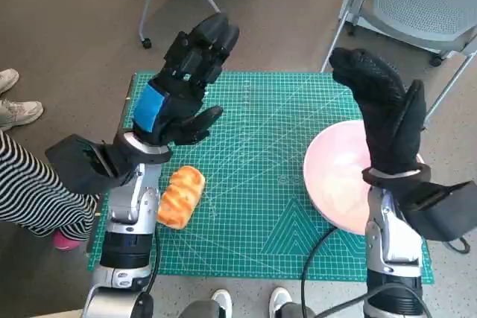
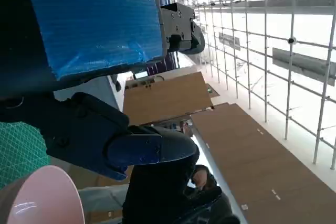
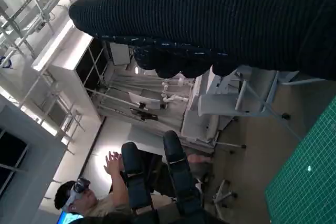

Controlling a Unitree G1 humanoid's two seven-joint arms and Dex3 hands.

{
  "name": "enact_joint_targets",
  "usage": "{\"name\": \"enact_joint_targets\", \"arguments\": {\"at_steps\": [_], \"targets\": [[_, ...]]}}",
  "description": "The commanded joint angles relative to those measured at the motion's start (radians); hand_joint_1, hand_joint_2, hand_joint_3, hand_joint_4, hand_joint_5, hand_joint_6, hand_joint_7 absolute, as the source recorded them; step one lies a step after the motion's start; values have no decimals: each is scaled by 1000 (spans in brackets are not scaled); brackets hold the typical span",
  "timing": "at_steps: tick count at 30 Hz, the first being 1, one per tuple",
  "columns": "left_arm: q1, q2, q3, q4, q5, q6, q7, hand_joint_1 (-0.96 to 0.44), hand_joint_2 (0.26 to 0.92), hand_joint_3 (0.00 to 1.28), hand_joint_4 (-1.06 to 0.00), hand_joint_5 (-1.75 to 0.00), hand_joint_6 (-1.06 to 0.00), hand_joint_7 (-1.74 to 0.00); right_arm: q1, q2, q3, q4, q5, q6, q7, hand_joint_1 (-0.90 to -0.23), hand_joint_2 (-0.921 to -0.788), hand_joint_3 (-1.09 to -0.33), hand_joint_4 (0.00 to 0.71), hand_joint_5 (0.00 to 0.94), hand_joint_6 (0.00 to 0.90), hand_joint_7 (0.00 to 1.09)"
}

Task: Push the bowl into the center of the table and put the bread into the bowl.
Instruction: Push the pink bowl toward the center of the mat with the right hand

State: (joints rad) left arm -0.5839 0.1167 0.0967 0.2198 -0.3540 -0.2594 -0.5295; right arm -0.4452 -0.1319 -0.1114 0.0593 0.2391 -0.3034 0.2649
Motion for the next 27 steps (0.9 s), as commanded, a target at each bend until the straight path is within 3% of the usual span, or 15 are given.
{"name": "enact_joint_targets", "arguments": {"at_steps": [1,6,12,15,19,22,27], "targets": [[-5,-1,-4,-5,5,-1,3,-486,825,535,-1,-169,1,-537,29,-3,-4,-4,9,17,7,-676,-921,-715,170,1,60,601],[1,-5,-8,-12,5,-3,3,-493,819,548,1,-173,1,-542,40,-17,-19,-17,25,27,15,-676,-921,-714,171,2,64,600],[12,-8,-11,-22,7,-5,4,-494,815,556,1,-173,1,-542,81,-75,-88,-31,73,16,49,-678,-921,-709,192,11,77,594],[16,-8,-10,-25,6,-7,4,-496,811,561,1,-174,1,-536,102,-103,-133,-25,74,-5,45,-679,-921,-717,186,7,76,586],[18,-8,-11,-27,6,-6,4,-496,809,566,1,-174,1,-532,105,-107,-138,-24,78,-8,47,-680,-921,-721,183,5,77,582],[27,-2,-3,-23,1,-11,0,-501,808,570,1,-171,1,-515,165,-137,-237,-19,3,-60,-55,-682,-921,-748,175,2,46,591],[33,2,6,-13,2,-22,-1,-514,810,569,1,-163,1,-494,200,-159,-325,43,2,-95,-109,-682,-921,-778,162,0,7,610]]}}
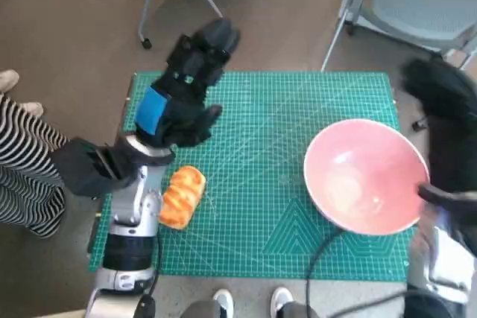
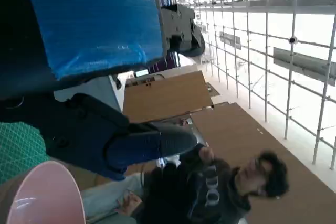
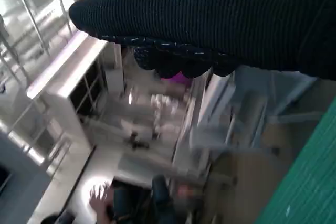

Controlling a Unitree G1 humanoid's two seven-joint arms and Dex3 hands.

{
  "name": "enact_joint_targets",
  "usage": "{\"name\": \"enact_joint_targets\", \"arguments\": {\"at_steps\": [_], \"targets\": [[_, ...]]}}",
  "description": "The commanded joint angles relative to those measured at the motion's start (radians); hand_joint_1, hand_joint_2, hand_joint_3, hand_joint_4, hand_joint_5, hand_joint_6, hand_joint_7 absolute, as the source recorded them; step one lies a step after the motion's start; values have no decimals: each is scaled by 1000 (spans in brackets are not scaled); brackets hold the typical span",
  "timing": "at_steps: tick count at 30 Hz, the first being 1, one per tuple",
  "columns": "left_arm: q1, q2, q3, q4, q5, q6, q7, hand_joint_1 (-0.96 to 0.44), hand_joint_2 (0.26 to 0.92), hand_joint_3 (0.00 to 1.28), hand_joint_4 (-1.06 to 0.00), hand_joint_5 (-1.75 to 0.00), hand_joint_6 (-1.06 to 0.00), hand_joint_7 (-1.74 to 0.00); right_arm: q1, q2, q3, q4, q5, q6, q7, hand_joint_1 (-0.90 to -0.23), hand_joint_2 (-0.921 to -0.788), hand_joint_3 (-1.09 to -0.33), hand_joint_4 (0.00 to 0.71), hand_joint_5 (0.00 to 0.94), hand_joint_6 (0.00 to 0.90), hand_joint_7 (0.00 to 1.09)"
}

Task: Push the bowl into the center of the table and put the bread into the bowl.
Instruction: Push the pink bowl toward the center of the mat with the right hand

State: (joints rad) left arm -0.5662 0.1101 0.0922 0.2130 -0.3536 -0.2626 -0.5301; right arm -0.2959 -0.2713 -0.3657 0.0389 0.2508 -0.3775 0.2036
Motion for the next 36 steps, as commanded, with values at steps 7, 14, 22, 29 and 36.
{"name": "enact_joint_targets", "arguments": {"at_steps": [7,14,22,29,36], "targets": [[15,10,16,19,8,-42,1,-529,834,527,1,-164,1,-486,57,-48,-127,238,-17,-106,-71,-667,-921,-792,140,0,0,579],[10,13,19,37,12,-55,4,-535,845,504,1,-154,1,-485,35,-61,-147,454,-14,-188,-75,-642,-921,-817,137,0,-1,568],[7,16,19,39,15,-60,9,-536,877,440,-7,-152,1,-495,-8,-76,-137,664,-15,-271,-68,-633,-921,-817,142,2,2,561],[13,21,18,32,19,-60,12,-535,882,429,-8,-152,1,-496,-49,-57,-104,858,-31,-252,-80,-588,-921,-873,147,3,30,517],[18,29,19,27,14,-54,7,-538,885,419,-7,-151,1,-492,-96,-16,-72,936,-16,-253,-64,-557,-921,-894,166,9,64,493]]}}
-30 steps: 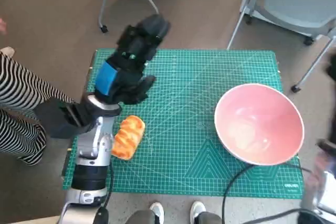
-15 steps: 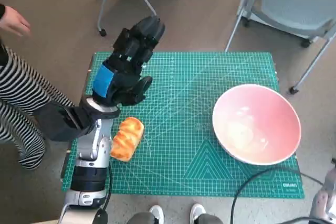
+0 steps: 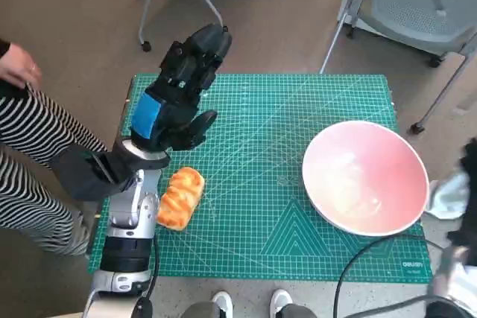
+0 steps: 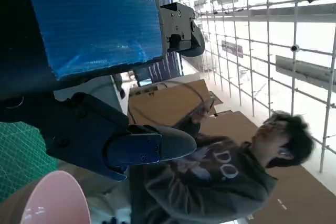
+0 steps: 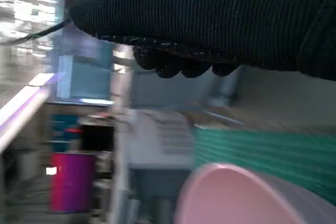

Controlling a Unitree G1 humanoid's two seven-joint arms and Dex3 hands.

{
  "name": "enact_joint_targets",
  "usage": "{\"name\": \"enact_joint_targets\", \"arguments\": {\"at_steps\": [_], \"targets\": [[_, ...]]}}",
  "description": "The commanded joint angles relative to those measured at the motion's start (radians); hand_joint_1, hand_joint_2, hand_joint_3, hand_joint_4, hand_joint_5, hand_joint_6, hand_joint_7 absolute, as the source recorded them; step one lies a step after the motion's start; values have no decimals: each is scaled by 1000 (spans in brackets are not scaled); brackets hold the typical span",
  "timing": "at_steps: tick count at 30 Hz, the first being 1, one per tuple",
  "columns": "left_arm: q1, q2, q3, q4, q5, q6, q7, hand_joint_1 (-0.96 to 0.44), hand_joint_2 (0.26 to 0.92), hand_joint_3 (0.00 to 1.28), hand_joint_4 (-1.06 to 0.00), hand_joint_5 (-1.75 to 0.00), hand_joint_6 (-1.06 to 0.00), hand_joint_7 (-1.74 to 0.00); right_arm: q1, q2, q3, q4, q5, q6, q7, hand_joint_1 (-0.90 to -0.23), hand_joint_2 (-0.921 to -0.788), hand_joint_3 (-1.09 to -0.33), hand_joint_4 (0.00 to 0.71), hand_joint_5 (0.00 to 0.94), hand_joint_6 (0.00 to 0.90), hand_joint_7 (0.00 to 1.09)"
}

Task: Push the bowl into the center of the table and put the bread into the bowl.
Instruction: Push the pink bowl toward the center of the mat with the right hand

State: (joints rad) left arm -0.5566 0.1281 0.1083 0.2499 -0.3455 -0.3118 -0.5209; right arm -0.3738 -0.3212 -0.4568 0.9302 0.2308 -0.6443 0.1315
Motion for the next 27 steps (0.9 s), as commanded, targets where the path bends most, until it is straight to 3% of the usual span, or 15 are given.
{"name": "enact_joint_targets", "arguments": {"at_steps": [1,6,11,18,21,27], "targets": [[9,13,4,-11,4,-3,-4,-539,887,415,-6,-150,1,-487,-24,40,22,51,6,13,12,-552,-921,-895,168,10,68,491],[17,19,5,-25,-9,10,-9,-542,903,386,-6,-138,1,-470,-57,72,40,95,17,4,52,-557,-921,-883,178,9,109,467],[29,24,4,-49,-20,22,-11,-542,918,354,-1,-108,1,-430,-89,103,68,130,4,1,79,-580,-921,-896,164,3,125,424],[35,27,5,-61,-22,29,-11,-546,921,351,-3,-94,1,-399,-110,119,84,149,5,0,90,-592,-921,-912,169,6,127,414],[43,33,11,-64,-20,26,-8,-547,921,350,-3,-92,1,-397,-131,154,114,147,-6,5,113,-602,-921,-910,169,5,127,413],[54,36,18,-68,-18,26,-6,-548,921,343,-12,-90,1,-403,-151,172,143,147,-10,14,133,-581,-921,-917,166,3,123,414]]}}
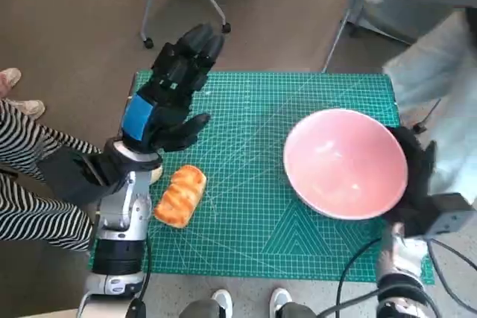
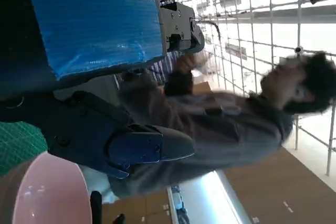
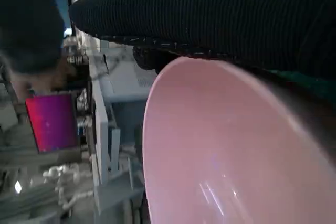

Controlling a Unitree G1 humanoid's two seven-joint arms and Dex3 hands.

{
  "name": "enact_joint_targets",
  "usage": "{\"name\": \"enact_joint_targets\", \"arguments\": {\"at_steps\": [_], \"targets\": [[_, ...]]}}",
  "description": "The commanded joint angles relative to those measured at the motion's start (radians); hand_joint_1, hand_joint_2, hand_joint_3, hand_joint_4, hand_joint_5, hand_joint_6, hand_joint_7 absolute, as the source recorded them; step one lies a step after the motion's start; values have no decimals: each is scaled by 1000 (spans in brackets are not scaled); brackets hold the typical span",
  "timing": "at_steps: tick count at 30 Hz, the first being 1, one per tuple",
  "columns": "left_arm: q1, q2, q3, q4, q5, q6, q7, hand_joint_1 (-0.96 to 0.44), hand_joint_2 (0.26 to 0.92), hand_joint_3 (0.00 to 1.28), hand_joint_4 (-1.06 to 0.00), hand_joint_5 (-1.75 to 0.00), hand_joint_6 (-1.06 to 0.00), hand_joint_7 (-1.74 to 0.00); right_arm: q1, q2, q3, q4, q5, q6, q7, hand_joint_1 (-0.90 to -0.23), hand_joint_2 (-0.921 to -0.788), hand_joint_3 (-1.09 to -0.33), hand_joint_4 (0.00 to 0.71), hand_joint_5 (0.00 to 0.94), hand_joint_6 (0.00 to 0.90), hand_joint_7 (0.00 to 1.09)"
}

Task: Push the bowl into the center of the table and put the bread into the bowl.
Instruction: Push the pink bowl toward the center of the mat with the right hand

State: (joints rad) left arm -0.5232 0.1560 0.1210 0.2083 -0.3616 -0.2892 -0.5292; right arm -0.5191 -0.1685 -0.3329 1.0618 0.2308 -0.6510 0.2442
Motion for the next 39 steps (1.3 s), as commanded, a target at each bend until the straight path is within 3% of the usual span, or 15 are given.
{"name": "enact_joint_targets", "arguments": {"at_steps": [1,17,22,28,39], "targets": [[23,8,6,-27,-1,4,3,-548,921,342,-13,-90,1,-404,-8,21,22,16,-9,23,23,-579,-921,-918,166,2,122,414],[47,21,8,-44,26,-4,31,-548,921,340,-23,-80,1,-417,-31,82,69,-5,-12,45,35,-577,-921,-903,163,0,99,421],[48,22,6,-45,27,-4,34,-549,921,341,-24,-76,1,-417,-30,86,76,-11,-12,47,32,-587,-921,-900,160,0,94,423],[51,20,3,-41,31,-5,37,-550,921,344,-26,-70,1,-415,-62,105,110,12,-40,59,29,-577,-921,-902,171,3,91,424],[53,18,1,-45,28,5,37,-549,921,347,-30,-63,1,-414,-119,136,102,46,-41,79,-9,-560,-921,-914,172,3,90,427]]}}
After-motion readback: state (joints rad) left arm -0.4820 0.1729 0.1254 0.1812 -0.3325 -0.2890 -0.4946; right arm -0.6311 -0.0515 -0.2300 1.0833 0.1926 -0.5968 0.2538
